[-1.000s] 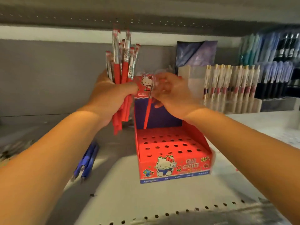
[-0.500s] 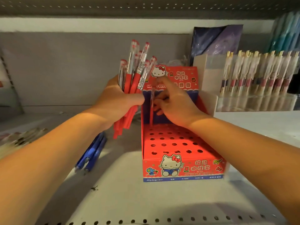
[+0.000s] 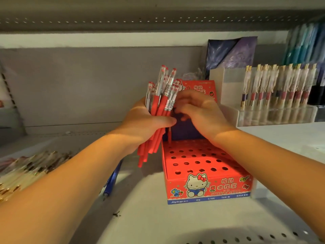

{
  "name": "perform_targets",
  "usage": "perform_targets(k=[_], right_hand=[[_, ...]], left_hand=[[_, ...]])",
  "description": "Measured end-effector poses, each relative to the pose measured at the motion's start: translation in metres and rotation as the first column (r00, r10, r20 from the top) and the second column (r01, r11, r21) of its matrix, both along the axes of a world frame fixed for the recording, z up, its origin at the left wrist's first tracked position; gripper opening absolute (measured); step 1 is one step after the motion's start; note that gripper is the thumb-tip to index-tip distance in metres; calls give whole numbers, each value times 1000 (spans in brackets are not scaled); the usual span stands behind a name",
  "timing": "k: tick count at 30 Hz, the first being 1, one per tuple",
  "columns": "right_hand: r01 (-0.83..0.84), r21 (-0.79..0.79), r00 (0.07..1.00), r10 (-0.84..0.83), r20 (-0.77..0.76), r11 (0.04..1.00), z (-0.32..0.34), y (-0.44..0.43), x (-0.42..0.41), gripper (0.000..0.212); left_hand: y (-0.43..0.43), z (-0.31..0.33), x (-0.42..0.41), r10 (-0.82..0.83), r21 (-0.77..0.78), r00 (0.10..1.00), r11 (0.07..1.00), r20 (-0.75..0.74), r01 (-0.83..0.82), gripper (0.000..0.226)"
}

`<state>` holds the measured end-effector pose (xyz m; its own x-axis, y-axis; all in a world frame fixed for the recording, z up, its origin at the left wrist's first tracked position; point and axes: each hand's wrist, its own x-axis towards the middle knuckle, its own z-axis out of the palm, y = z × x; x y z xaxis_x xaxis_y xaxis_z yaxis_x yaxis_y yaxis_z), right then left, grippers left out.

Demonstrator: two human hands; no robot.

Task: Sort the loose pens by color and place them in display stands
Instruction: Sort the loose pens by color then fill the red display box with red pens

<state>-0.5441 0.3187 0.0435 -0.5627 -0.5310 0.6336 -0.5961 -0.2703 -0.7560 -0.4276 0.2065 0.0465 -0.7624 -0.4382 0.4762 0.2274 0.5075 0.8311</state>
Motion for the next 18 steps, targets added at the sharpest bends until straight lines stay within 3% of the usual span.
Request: perform_targets(k=[2, 8, 14, 18], right_hand=[[-146, -101, 960, 166, 226, 984, 4, 3, 8, 14], [-161, -123, 919, 194, 343, 979, 3, 5, 15, 31], [-178, -173, 907, 230, 352, 969, 3, 6, 9, 16], [32, -115, 969, -3, 246, 993, 5, 10, -5, 16]], left_hand=[[4, 2, 1, -53, 1, 999, 999, -12, 53, 24], [5, 1, 1, -109, -12, 994, 994, -20, 109, 21], [-2, 1, -5, -68, 85, 997, 994, -37, 71, 15], [-7, 3, -7, 5, 109, 997, 994, -79, 3, 19]])
